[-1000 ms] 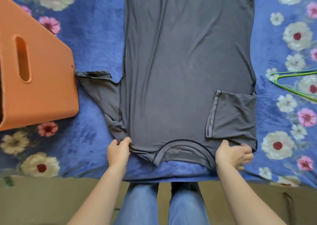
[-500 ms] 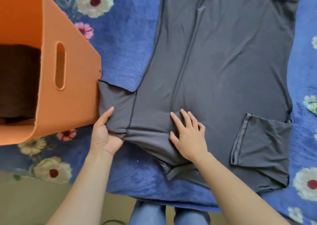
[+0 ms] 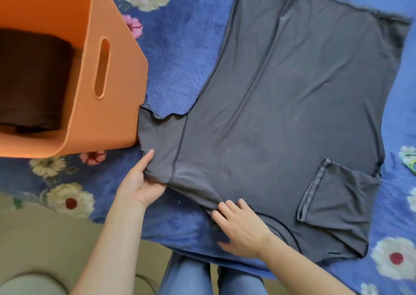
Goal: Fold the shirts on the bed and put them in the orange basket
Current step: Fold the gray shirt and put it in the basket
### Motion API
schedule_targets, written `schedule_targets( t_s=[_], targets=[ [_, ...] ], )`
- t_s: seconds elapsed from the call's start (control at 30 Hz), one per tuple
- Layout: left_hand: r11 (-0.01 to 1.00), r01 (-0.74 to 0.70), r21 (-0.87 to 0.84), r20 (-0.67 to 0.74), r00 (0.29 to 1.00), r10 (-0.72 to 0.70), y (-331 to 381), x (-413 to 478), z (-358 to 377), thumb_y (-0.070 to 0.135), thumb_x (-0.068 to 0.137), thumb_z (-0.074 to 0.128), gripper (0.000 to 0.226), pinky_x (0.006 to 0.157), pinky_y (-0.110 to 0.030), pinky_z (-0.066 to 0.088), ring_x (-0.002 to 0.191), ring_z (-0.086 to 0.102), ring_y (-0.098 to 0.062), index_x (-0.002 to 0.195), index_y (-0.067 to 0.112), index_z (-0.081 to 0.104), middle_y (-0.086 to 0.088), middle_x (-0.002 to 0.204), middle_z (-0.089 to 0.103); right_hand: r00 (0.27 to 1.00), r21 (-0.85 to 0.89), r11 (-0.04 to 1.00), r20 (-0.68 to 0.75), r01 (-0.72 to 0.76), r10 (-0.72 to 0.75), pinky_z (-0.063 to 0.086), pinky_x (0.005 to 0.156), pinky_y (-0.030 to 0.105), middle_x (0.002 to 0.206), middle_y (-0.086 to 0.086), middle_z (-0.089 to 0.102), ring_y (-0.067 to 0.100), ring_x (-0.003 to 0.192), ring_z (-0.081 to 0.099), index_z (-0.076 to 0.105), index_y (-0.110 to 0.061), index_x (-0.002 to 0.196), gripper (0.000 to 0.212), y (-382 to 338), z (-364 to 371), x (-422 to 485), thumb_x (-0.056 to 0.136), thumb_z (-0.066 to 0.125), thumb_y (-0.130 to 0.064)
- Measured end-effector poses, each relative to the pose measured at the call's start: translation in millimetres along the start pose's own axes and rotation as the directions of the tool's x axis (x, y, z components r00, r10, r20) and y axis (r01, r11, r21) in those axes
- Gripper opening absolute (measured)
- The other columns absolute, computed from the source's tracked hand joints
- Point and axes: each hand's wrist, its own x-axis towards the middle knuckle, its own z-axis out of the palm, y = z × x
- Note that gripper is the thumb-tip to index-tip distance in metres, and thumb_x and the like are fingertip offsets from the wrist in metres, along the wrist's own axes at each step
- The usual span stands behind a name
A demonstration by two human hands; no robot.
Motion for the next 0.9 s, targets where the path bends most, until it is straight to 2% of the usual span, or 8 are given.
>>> schedule_targets(
  t_s=[0.17,0.27,0.4,0.5,0.6,0.67,0.77,0.9],
  targets=[
    [0.989,-0.086,0.124,-0.058,0.994,0.094,0,-7,11,0.023,0.077,0.066,0.022,0.077,-0.043,0.052,0.088,0.071,-0.023,0.096,0.014,0.072,-0.007,0.100,0.074,0.978,0.122,0.992,0.206,-0.019,-0.006,0.032,0.052,0.023,0.064,-0.009,0.056,0.014,0.060,0.054,0.060,-0.027,0.070,0.022,-7,-3,17,0.050,0.069,-0.029],
    [0.971,-0.221,0.087,-0.086,0.970,0.228,7,-5,15,0.018,0.093,0.053,0.029,0.089,-0.037,0.050,0.088,0.069,-0.018,0.074,0.015,0.075,-0.003,0.086,0.074,0.924,0.374,0.899,0.373,-0.228,0.079,0.042,0.068,0.027,0.087,0.004,0.069,0.027,0.084,0.060,0.069,-0.019,0.090,0.024,-2,-18,29,0.069,0.057,-0.019],
    [0.840,-0.523,0.147,-0.129,0.832,0.540,-1,5,16,0.006,0.090,0.058,0.022,0.088,-0.029,0.049,0.082,0.061,-0.013,0.072,0.016,0.051,-0.002,0.075,0.060,0.827,0.791,0.273,0.461,-0.547,0.322,0.049,0.063,0.024,0.070,-0.002,0.068,0.009,0.061,0.058,0.070,-0.018,0.080,0.019,19,-40,43,0.068,0.055,-0.019],
    [0.363,-0.739,0.567,0.014,0.450,0.893,-18,-2,23,0.001,0.075,0.068,0.039,0.065,-0.017,0.037,0.061,0.043,-0.003,0.062,0.021,0.037,0.006,0.064,0.040,0.706,0.878,-0.186,0.468,-0.442,0.532,0.038,0.046,0.016,0.065,0.003,0.063,0.007,0.049,0.054,0.063,-0.015,0.075,0.022,39,-52,50,0.060,0.049,-0.020],
    [-0.332,-0.691,0.642,0.568,0.138,0.811,-44,-12,31,-0.008,0.072,0.056,0.025,0.077,-0.017,0.040,0.085,0.056,-0.010,0.064,0.014,0.046,0.001,0.079,0.060,0.611,0.823,-0.472,0.556,-0.315,0.563,0.042,0.049,0.019,0.070,0.008,0.066,0.015,0.056,0.060,0.064,-0.011,0.085,0.018,55,-61,54,0.071,0.056,-0.020],
    [-0.578,-0.666,0.472,0.847,0.162,0.506,-60,-9,27,-0.007,0.065,0.043,0.020,0.074,-0.026,0.043,0.087,0.056,-0.019,0.063,0.011,0.051,-0.003,0.090,0.068,0.571,0.783,-0.559,0.599,-0.271,0.562,0.044,0.055,0.023,0.077,0.009,0.065,0.018,0.063,0.061,0.062,-0.009,0.093,0.017,61,-63,57,0.091,0.048,-0.018],
    [-0.727,-0.629,0.276,0.948,0.303,0.097,-71,5,1,-0.003,0.061,0.042,0.028,0.067,-0.031,0.039,0.087,0.053,-0.017,0.076,0.016,0.056,0.005,0.099,0.068,0.504,0.776,-0.588,0.611,-0.228,0.611,0.048,0.059,0.025,0.083,0.009,0.066,0.020,0.068,0.062,0.059,-0.009,0.100,0.025,64,-62,64,0.099,0.037,-0.021],
    [-0.804,-0.443,0.397,0.872,0.454,0.181,-73,12,-32,0.010,0.070,0.055,0.050,0.082,-0.031,0.037,0.101,0.047,-0.021,0.118,0.021,0.047,0.001,0.112,0.055,0.408,0.766,-0.629,0.620,-0.129,0.671,0.050,0.066,0.032,0.088,0.012,0.067,0.026,0.075,0.064,0.059,-0.007,0.105,0.043,67,-67,77,0.093,0.046,-0.046]
  ],
)
